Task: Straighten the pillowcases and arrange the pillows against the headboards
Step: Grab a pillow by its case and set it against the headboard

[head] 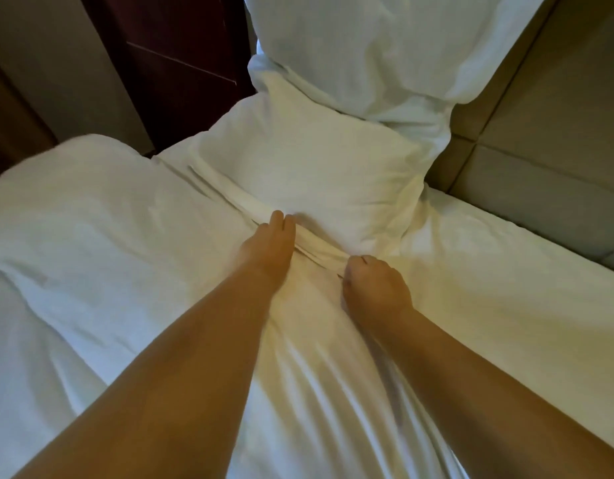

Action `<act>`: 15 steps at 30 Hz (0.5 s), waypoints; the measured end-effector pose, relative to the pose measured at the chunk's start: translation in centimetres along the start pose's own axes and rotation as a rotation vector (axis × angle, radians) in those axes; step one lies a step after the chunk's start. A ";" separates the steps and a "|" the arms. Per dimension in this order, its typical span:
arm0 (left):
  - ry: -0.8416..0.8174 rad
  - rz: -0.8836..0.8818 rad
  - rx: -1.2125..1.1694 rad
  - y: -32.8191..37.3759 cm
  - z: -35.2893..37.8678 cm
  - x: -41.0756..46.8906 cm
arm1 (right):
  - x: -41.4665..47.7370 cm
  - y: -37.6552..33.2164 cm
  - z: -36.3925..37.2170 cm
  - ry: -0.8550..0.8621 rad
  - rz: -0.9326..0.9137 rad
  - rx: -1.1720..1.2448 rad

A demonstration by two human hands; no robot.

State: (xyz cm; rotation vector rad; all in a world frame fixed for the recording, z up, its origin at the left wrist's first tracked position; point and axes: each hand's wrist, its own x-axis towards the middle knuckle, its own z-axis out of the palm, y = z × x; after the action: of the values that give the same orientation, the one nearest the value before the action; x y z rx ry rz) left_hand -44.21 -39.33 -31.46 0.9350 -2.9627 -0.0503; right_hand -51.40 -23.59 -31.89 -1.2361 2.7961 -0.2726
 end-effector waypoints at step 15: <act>0.052 -0.060 -0.046 -0.3 3.7 0.8 | 2.6 -0.9 1.0 -0.045 -0.038 -0.014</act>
State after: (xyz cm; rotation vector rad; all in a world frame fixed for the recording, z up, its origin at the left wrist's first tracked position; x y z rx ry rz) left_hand -44.89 -39.94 -35.17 1.0040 -2.8730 -0.0936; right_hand -52.37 -26.29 -32.70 -1.2825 2.7441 -0.2252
